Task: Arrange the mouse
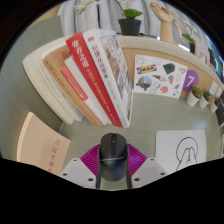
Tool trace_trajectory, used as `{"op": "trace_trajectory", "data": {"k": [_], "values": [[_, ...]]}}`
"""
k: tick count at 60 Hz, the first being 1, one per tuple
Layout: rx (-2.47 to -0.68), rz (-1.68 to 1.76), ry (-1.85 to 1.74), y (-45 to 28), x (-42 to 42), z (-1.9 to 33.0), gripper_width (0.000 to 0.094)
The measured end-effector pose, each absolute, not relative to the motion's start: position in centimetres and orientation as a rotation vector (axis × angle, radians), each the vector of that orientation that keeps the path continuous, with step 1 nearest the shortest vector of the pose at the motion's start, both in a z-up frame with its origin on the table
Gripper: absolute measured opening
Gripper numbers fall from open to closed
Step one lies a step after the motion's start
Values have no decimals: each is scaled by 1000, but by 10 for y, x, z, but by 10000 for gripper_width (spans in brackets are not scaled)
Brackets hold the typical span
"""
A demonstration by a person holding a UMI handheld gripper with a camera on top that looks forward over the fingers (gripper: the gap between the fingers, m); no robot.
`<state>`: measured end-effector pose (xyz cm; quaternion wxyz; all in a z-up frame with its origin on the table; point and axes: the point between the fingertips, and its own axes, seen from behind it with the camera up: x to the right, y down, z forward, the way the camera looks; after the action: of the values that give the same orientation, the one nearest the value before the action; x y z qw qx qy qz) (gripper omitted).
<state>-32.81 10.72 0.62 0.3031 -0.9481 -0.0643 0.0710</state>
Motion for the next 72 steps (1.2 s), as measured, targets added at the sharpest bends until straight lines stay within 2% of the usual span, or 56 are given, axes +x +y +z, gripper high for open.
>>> {"op": "trace_trajectory", "data": {"k": [16, 22, 27, 43, 52, 59, 72], "values": [[-2173, 164, -250, 108, -226, 162, 350], [-2110, 103, -226, 113, -167, 188, 348], [-2134, 57, -192, 120, -123, 174, 347], [-2383, 43, -163, 105, -71, 38, 346], [-2469, 77, -163, 88, -79, -13, 347], [-2453, 74, -129, 88, -79, -15, 362], [-2466, 39, -101, 89, -75, -16, 497]]}}
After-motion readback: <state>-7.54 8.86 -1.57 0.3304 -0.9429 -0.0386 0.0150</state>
